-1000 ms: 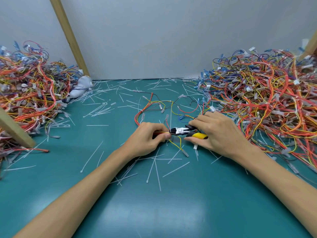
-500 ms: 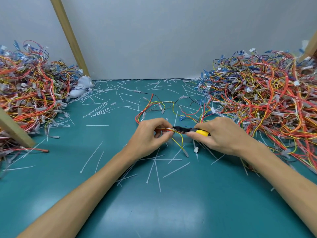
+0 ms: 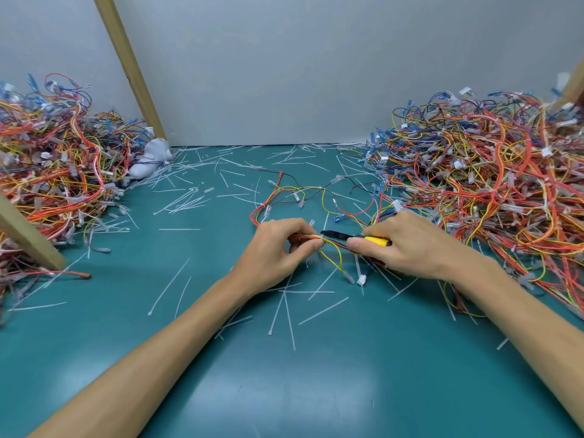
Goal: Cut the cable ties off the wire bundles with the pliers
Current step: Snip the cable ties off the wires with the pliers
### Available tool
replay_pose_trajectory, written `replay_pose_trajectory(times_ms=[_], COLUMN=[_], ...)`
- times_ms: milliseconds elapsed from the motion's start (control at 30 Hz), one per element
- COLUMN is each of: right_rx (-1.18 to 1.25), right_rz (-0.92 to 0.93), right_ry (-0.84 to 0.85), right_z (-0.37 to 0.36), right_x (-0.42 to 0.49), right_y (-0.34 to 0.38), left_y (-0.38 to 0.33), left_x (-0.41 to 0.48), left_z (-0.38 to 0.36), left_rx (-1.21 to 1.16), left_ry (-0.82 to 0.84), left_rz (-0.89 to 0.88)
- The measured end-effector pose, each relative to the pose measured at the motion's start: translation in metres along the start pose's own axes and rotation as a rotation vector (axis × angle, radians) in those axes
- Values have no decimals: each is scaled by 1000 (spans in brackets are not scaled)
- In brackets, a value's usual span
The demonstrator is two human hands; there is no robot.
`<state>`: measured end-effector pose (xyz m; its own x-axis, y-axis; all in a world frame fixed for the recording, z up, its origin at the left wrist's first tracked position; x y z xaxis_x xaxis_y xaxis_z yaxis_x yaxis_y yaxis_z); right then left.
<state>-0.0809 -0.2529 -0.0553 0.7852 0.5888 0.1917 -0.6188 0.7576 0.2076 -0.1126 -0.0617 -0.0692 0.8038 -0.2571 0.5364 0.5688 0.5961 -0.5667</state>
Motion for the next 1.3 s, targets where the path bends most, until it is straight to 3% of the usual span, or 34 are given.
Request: replay_pose_trajectory(times_ms=[967, 1300], right_rx=[-211, -394], right_rz=[67, 147], right_ry=[-107, -208], right_z=[1, -5], right_x=[-6, -5], right_y=[16, 19], left_y=[4, 8], left_x=[-3, -3], left_z=[-4, -8], left_rx=[82, 76], left_ry=[71, 149], left_rz=[33, 102])
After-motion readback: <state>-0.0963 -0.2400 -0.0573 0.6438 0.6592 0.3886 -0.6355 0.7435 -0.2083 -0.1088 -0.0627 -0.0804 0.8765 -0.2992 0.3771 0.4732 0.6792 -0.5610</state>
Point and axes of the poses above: each hand's wrist, its own x-axis towards the middle knuckle, its own z-axis out of the back of the hand, y = z × x, the point moved 6 cm from there along x, towards the middle knuckle
